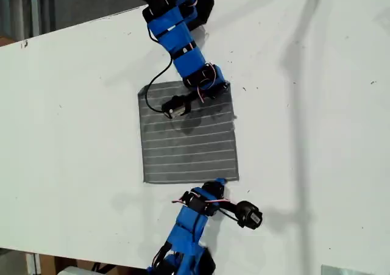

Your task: Grasp corners of a square towel and fold twice.

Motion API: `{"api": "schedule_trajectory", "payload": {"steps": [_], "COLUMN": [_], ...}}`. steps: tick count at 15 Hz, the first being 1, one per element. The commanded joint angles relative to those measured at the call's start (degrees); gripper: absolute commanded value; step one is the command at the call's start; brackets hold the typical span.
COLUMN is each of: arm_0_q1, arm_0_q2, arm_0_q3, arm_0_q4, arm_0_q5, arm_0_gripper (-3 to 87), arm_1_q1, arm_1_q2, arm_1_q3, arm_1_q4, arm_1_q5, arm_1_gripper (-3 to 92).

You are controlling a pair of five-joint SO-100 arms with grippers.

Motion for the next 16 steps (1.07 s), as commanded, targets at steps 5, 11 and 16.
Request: {"api": "schedule_trajectory", "payload": {"steps": [5, 11, 16], "arm_0_q1": [1.1, 0.8, 1.8], "arm_0_q2": [-15.0, -14.0, -17.8], "arm_0_q3": [-25.6, -37.7, -39.0], "arm_0_q4": [3.7, 15.6, 8.0], "arm_0_q5": [6.3, 9.0, 10.0], "arm_0_gripper": [23.0, 22.5, 22.9], "arm_1_q1": [1.3, 1.4, 1.4], "arm_1_q2": [-1.0, -1.0, -1.0], "arm_1_q3": [-2.1, -2.1, -2.1], "arm_1_q4": [-0.3, -0.3, -0.3], "arm_1_q5": [-0.5, -0.6, -0.6], "arm_1_gripper": [-0.1, -0.1, -0.1]}}
